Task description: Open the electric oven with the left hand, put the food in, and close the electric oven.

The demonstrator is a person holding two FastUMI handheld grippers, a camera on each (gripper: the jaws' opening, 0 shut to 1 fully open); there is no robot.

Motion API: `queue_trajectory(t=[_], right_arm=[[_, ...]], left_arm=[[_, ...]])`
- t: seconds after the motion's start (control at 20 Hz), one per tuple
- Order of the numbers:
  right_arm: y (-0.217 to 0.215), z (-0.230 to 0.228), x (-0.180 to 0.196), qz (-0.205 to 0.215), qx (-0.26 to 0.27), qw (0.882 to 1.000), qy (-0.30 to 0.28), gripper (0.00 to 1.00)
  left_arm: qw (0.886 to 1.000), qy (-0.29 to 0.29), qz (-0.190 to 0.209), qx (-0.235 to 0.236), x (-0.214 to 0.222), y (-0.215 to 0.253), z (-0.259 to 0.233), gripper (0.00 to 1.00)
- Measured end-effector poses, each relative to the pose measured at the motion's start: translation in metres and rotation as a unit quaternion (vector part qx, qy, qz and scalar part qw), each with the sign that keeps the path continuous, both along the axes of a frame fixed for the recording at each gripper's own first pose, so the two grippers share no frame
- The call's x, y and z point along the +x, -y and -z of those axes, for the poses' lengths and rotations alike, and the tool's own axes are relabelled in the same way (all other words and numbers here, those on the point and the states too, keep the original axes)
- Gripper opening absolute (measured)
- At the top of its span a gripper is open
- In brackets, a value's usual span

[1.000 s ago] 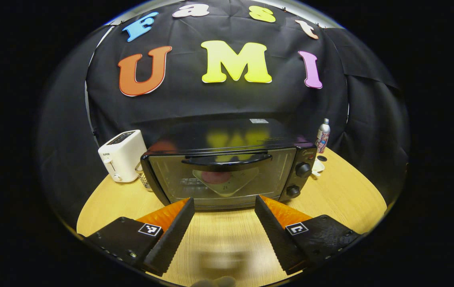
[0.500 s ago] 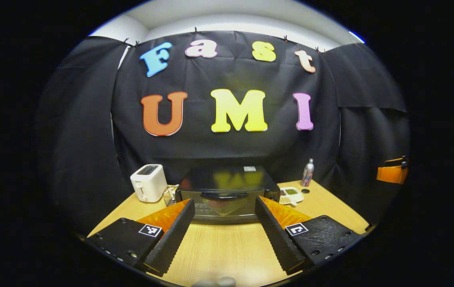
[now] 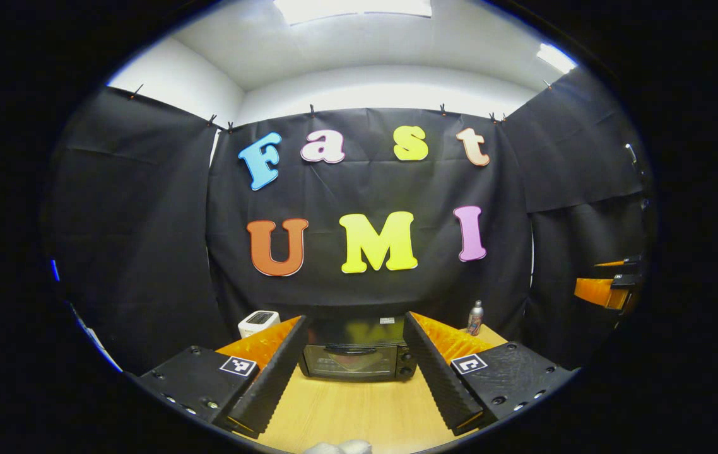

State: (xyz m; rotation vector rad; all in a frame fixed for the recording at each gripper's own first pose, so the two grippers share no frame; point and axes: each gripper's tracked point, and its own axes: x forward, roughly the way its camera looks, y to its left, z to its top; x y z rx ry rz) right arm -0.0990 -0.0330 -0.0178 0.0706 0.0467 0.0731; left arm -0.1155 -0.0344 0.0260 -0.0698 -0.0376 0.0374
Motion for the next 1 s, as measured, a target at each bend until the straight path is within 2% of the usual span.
queue_trajectory(t=[0.45, 0.8, 0.85, 0.9, 1.0], right_arm=[[0.035, 0.015, -0.031, 0.023, 0.006, 1.000, -0.007, 0.96], [0.031, 0.004, -0.037, 0.018, -0.007, 1.000, 0.006, 0.96], [0.030, 0.001, -0.037, 0.017, -0.008, 1.000, 0.010, 1.00], [0.029, -0.001, -0.036, 0.016, -0.009, 1.000, 0.012, 0.96], [0.026, -0.002, -0.034, 0.012, -0.006, 1.000, 0.012, 0.96]], left_arm=[[1.000, -0.013, 0.005, 0.006, -0.031, 0.028, 0.006, 0.96], [1.000, -0.010, 0.006, 0.011, -0.036, 0.030, 0.003, 0.96], [1.000, -0.009, 0.006, 0.010, -0.036, 0.029, 0.001, 0.96], [1.000, -0.010, 0.005, 0.008, -0.036, 0.027, 0.000, 0.96], [1.000, -0.012, 0.004, 0.005, -0.034, 0.025, 0.000, 0.96]])
